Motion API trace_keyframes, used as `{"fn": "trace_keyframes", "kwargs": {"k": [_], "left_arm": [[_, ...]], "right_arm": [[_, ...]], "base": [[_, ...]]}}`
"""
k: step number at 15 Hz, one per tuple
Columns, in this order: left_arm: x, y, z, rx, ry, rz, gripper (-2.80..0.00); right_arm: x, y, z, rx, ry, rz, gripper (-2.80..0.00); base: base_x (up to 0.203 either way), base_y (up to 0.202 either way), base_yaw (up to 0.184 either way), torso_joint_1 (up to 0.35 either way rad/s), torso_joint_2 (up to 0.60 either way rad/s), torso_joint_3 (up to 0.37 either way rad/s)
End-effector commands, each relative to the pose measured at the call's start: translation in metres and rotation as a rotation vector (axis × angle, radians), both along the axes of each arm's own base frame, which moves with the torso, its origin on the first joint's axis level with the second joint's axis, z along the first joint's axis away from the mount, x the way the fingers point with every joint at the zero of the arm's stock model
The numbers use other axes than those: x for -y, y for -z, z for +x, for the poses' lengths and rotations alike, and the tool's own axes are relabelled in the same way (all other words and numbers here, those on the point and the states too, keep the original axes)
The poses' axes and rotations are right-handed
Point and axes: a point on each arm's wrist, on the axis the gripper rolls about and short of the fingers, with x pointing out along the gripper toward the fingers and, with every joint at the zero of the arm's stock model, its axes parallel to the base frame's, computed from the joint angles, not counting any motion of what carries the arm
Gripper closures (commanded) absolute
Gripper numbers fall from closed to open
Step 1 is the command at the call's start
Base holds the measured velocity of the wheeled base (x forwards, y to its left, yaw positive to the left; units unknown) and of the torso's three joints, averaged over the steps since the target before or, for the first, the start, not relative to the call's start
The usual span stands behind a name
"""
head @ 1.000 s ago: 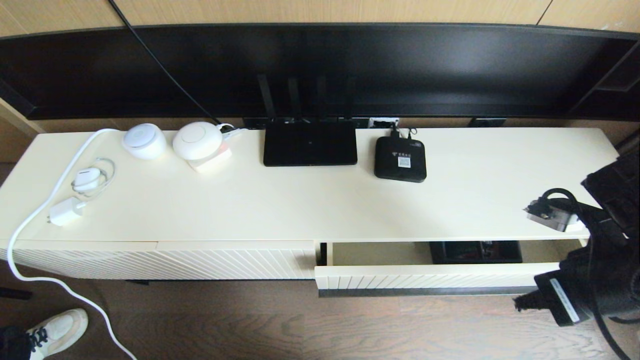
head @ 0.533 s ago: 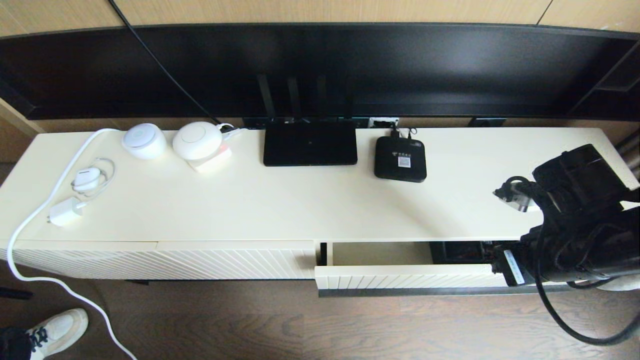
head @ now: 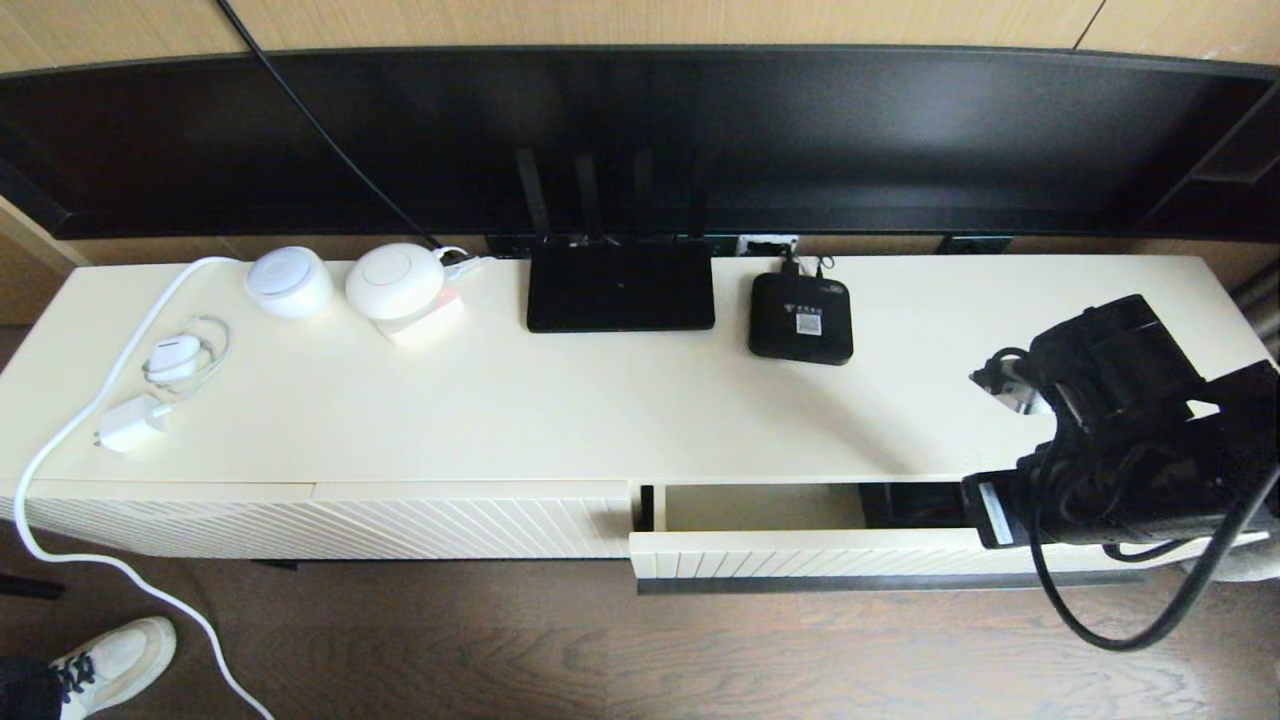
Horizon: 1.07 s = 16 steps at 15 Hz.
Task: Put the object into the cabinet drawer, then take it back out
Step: Open the drawer
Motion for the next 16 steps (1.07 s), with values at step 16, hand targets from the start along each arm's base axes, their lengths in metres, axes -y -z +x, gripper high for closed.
{"fn": "trace_keyframes", "kwargs": {"k": [16], "left_arm": [[0.000, 0.000, 0.000, 0.000, 0.000, 0.000, 0.00]], "right_arm": [[0.004, 0.020, 0.028, 0.040, 0.050, 0.017, 0.00]], "base": [[0.000, 0.000, 0.000, 0.000, 0.00, 0.000]]}}
